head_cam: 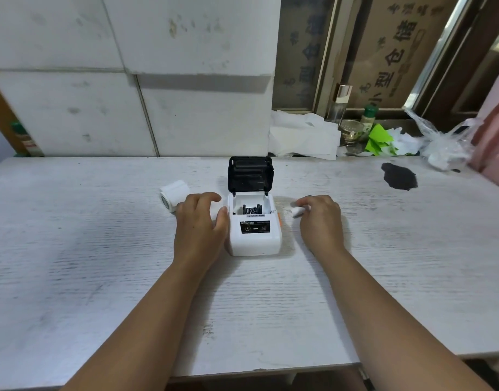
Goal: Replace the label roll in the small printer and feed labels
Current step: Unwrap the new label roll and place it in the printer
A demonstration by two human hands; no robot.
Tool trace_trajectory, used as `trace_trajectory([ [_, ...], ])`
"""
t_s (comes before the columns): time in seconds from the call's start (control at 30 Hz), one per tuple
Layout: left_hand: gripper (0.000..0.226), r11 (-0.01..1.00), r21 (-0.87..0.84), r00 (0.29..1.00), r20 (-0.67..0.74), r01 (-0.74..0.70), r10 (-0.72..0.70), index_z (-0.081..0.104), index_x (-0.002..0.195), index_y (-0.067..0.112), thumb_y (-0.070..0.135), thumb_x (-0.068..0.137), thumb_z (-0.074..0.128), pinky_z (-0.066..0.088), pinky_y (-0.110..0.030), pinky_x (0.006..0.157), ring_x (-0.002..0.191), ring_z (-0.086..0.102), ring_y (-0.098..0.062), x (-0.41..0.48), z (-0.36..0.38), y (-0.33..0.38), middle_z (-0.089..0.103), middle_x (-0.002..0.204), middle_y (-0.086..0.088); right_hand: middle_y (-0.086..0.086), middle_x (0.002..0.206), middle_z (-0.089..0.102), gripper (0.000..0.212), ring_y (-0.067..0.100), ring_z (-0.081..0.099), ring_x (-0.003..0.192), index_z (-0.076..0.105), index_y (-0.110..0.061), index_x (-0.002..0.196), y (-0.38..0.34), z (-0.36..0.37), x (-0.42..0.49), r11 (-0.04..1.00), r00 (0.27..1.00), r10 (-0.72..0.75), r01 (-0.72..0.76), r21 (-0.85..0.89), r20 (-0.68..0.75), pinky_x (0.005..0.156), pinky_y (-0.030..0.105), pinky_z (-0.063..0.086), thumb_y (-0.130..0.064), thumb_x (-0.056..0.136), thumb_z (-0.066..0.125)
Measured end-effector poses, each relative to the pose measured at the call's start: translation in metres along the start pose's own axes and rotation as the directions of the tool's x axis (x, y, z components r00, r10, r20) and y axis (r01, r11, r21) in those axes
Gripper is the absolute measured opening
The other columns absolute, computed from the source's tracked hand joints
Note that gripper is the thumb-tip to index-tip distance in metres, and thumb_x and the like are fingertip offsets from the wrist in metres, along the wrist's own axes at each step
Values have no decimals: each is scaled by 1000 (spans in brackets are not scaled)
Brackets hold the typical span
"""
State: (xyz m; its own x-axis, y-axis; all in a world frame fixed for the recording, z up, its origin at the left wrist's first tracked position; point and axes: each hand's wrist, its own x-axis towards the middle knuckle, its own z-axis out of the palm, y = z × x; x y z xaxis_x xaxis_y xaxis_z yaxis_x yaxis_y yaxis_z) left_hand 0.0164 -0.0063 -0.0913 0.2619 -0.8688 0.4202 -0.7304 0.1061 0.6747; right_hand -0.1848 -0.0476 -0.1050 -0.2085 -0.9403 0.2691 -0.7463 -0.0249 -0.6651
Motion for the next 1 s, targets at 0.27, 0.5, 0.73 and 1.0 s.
trace_trajectory([
  [0.27, 30, 978, 190, 989, -100, -90, 110, 63, 105, 11, 2, 77, 60, 34, -38, 91, 111, 45, -38, 5, 3, -7, 54, 120, -14, 14, 121, 55, 40, 33, 46, 118, 67, -13, 110, -4, -2, -2, 999, 1000, 18, -19, -27, -18, 93, 33, 41, 7, 83, 46],
  [0.5, 68, 871, -303, 862, -216, 388, -459, 32, 138, 18, 18, 81, 69, 31, -36, 105, 132, 30, -30, 25, -15, -23, 20, 148, -11, 11, 128, 48, 43, 28, 39, 124, 56, -18, 124, -5, -8, -7, 993, 999, 16, -12, 119, -32, 84, 28, 36, 2, 86, 46],
  [0.73, 95, 937, -163, 951, 34, 309, -308, 13, 149, 19, 12, 76, 74, 15, -18, 98, 142, 16, -19, 39, -31, -46, 12, 156, -11, 9, 126, 48, 40, 26, 40, 124, 60, -18, 117, -4, -7, -6, 990, 1000, 21, -19, 140, -12, 86, 26, 35, 1, 85, 46],
  [1.0, 46, 983, 20, 981, 56, 185, -186, 51, 128, 15, 7, 84, 59, 30, -24, 82, 109, 49, -27, 43, -29, -48, 54, 121, -15, 8, 123, 51, 37, 27, 44, 120, 61, -20, 114, -3, -5, -3, 992, 1000, 10, -10, 125, 1, 85, 27, 35, -1, 85, 48],
])
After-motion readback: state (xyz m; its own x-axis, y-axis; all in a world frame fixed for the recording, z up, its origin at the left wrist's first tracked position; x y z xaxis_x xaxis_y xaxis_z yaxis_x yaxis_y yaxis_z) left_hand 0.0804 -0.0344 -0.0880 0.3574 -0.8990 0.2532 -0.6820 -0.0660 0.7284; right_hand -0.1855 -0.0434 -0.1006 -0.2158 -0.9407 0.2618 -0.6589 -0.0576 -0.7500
